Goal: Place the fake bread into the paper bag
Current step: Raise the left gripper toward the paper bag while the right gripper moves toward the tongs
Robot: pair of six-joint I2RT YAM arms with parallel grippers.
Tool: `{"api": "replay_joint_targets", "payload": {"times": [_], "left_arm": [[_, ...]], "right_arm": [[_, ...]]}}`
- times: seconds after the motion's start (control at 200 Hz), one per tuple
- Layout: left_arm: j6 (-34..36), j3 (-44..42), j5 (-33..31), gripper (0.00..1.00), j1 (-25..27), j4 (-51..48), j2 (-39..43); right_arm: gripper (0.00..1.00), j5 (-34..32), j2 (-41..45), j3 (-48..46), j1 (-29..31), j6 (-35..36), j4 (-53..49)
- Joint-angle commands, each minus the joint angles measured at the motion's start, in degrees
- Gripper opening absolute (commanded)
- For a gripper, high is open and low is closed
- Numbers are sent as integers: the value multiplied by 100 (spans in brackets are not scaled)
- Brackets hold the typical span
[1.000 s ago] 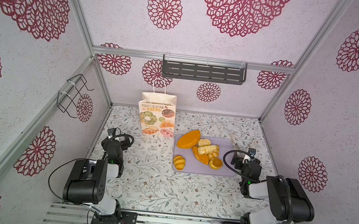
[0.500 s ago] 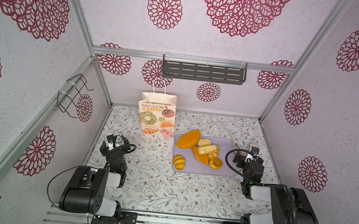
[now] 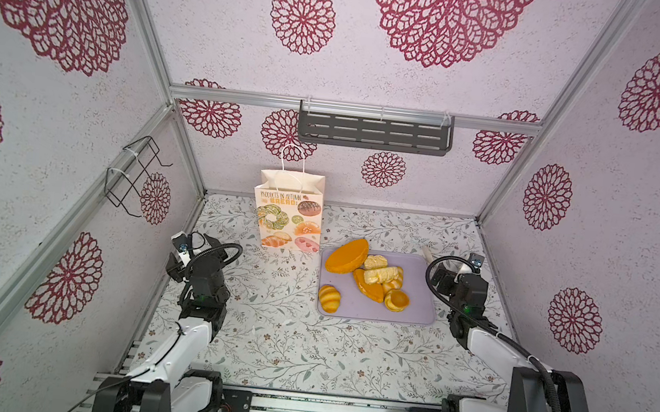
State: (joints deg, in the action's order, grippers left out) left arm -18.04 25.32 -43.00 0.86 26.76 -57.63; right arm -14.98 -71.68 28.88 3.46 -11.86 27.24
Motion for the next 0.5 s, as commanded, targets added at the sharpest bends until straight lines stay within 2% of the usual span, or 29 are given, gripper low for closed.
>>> {"api": "replay_joint_targets", "payload": {"times": [0.0,0.19,0.33,0.495], "left_arm": [[-519,396,-64,97,13,-1465,470],[-1037,1247,544,97,-33,-2816,873],[-1279,2014,1036,97,-73,-3891,783],[-1394,2680,1771,97,-133,-4718,565]], "right_arm": [[99,-39,237,350,40,-455,-1037],[99,214,304,851,64,-519,-1971],[99,294,266,1207,64,-565,-2581],[99,490,278,1446,66,-653,-2909]]}}
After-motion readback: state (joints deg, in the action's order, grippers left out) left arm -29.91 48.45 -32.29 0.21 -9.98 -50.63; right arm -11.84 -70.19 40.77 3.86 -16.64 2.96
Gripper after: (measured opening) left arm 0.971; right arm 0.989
